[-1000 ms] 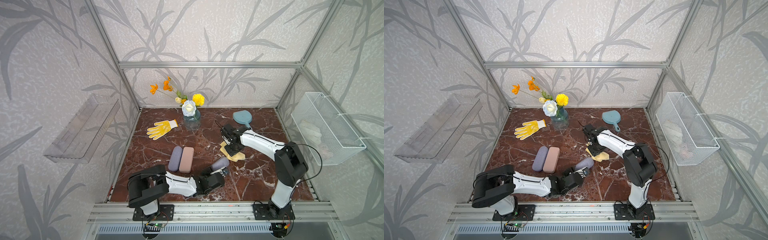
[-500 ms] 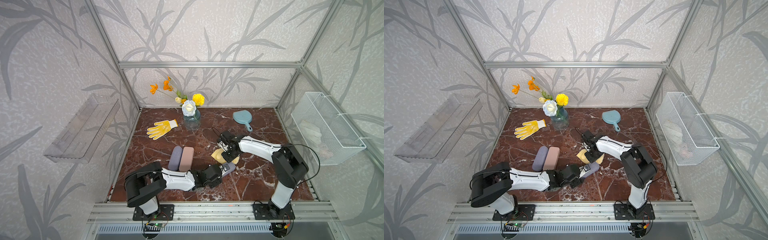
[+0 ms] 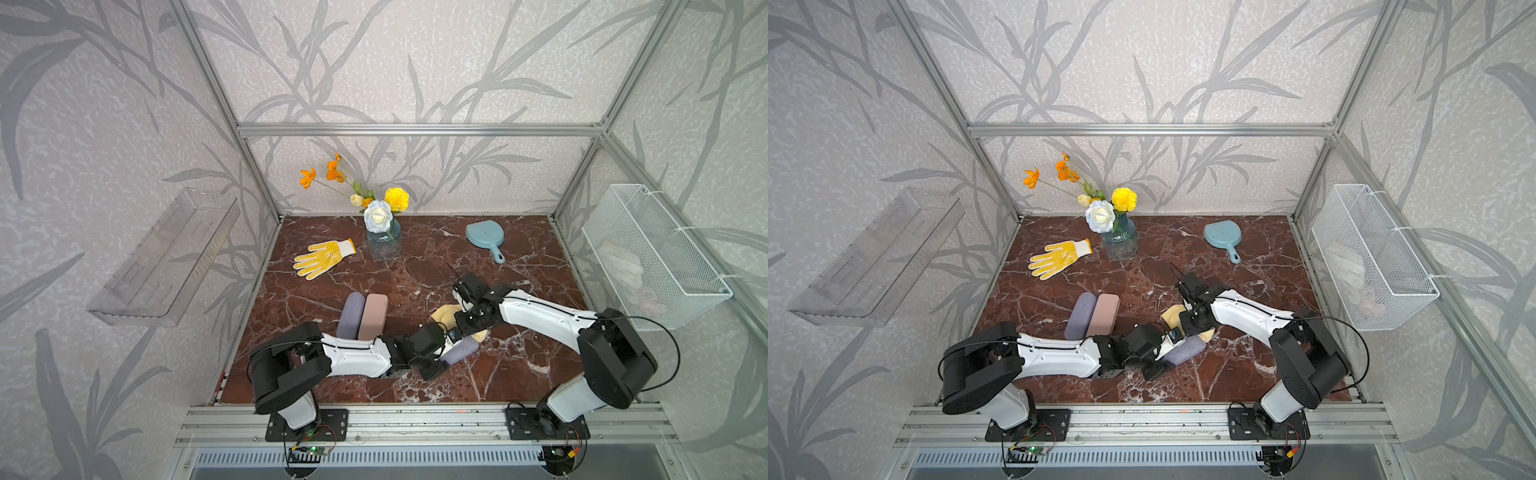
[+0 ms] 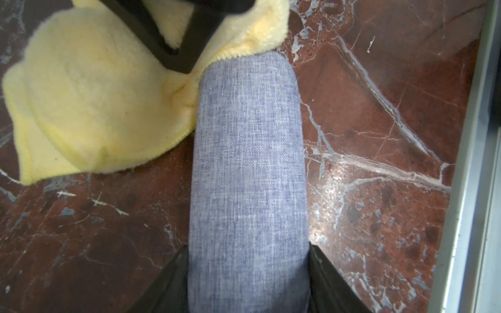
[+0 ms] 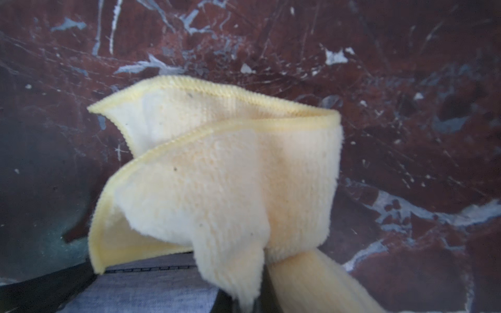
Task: Wipe the eyeglass case
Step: Wipe the dirt from the eyeglass case.
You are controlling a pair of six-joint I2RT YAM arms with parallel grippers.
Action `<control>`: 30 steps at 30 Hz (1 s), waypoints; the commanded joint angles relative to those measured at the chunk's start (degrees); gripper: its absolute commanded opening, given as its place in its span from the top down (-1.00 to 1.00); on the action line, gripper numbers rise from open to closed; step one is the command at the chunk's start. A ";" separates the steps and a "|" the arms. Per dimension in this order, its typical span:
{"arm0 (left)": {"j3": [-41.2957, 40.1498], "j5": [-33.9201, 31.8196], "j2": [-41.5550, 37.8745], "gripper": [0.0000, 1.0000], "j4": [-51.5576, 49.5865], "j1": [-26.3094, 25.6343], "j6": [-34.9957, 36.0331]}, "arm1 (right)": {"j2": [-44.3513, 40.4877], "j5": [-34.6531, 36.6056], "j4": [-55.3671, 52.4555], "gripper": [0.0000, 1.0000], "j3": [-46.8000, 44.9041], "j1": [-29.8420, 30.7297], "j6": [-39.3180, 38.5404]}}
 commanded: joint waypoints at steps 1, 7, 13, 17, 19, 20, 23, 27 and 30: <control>-0.81 -11.69 1.98 1.00 -6.02 3.38 -6.20 | -0.95 0.99 -17.89 1.00 0.06 -0.87 2.26; -0.80 -12.08 2.10 1.00 -6.01 3.40 -6.56 | -3.17 1.60 -20.72 1.00 2.39 -4.47 -0.13; -0.77 -11.36 2.25 1.00 -5.93 3.37 -5.86 | -0.04 7.66 -17.88 1.00 11.27 -6.01 -3.03; -0.96 -10.24 2.25 1.00 -5.36 3.41 -4.93 | 8.84 8.72 -15.02 1.00 19.81 -5.69 -7.61; -1.33 -9.46 2.12 1.00 -4.71 3.38 -4.49 | 13.47 9.67 -13.21 1.00 23.47 -4.68 -10.50; -1.39 -9.21 2.17 1.00 -4.62 3.46 -4.20 | 15.06 9.91 -12.82 1.00 25.02 -4.28 -11.53; -1.42 -8.61 2.32 1.00 -4.22 3.55 -3.86 | 19.82 9.22 -13.13 1.00 29.40 -2.84 -15.12; -1.06 -7.70 2.65 1.00 -4.71 4.21 -4.29 | 21.36 2.77 -12.78 1.00 28.04 -0.37 -16.55; -0.02 -7.02 3.25 1.00 -6.17 5.13 -5.38 | 19.60 -2.61 -12.28 1.00 23.77 1.01 -14.71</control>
